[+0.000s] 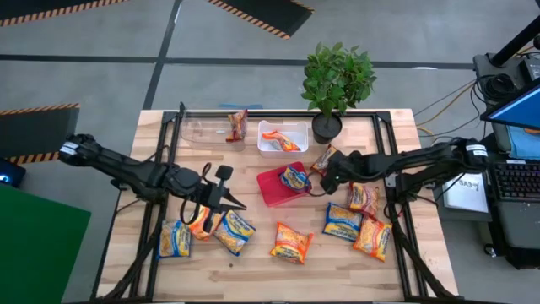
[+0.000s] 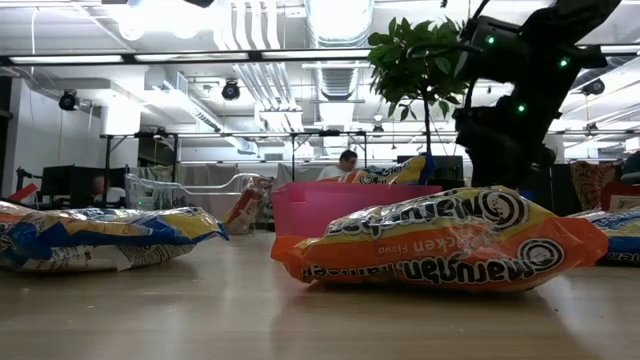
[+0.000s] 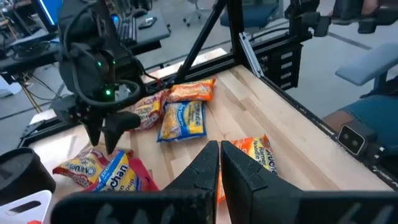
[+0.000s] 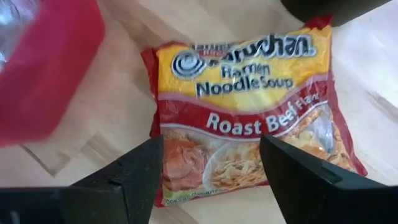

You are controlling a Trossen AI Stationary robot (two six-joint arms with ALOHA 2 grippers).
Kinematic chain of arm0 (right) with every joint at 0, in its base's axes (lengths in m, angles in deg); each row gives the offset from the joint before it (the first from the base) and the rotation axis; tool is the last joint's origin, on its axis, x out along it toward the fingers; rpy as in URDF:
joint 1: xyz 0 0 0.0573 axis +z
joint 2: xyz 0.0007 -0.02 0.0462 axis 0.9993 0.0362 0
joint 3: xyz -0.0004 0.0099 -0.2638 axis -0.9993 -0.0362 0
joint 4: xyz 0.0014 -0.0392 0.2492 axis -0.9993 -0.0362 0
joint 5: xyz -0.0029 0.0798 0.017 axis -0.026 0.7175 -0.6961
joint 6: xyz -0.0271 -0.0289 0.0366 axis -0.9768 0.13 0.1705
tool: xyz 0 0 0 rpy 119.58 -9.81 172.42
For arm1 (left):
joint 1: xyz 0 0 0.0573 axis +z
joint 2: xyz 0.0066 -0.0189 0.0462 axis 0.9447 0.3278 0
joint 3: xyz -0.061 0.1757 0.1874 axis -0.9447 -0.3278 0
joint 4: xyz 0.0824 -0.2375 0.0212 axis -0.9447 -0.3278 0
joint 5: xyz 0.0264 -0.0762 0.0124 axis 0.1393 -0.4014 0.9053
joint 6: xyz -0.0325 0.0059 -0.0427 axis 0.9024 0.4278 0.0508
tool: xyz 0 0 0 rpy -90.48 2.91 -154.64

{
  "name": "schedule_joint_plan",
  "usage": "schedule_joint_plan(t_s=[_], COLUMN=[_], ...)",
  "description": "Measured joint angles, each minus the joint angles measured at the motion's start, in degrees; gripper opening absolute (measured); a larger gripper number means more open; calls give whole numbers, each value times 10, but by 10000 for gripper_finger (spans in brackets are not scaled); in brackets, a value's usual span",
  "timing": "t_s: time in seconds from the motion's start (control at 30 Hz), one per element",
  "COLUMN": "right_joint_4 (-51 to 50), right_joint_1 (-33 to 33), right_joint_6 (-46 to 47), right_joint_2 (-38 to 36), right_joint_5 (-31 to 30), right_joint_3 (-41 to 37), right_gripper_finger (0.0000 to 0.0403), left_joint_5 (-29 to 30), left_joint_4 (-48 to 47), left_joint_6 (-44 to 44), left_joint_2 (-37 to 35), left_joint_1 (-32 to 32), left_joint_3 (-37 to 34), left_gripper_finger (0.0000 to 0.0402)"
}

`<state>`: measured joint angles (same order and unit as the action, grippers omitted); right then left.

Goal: Sort Maruchan noodles
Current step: Put the red noodle pack into the transparent bin

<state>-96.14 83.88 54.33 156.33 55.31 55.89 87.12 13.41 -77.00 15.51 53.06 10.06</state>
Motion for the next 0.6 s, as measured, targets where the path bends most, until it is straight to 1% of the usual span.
schedule_joint_plan(t_s=[0.2, 0.37, 0.6], right_joint_4=[-1, 20, 11], right_joint_1=[0, 0, 0], right_joint_6=[-2, 0, 0], right_joint_2=[30, 56, 58], right_joint_5=[-1, -14, -15], right_joint_3=[0, 0, 19], right_gripper_finger=[252, 249, 249], left_joint_5=[0, 1, 7], left_joint_4=[43, 48, 52], left_joint_6=[-14, -30, -38], left_joint_2=[-2, 0, 0], left_joint_1=[0, 3, 4], left_joint_3=[-23, -23, -23], left_gripper_finger=[0, 0, 0])
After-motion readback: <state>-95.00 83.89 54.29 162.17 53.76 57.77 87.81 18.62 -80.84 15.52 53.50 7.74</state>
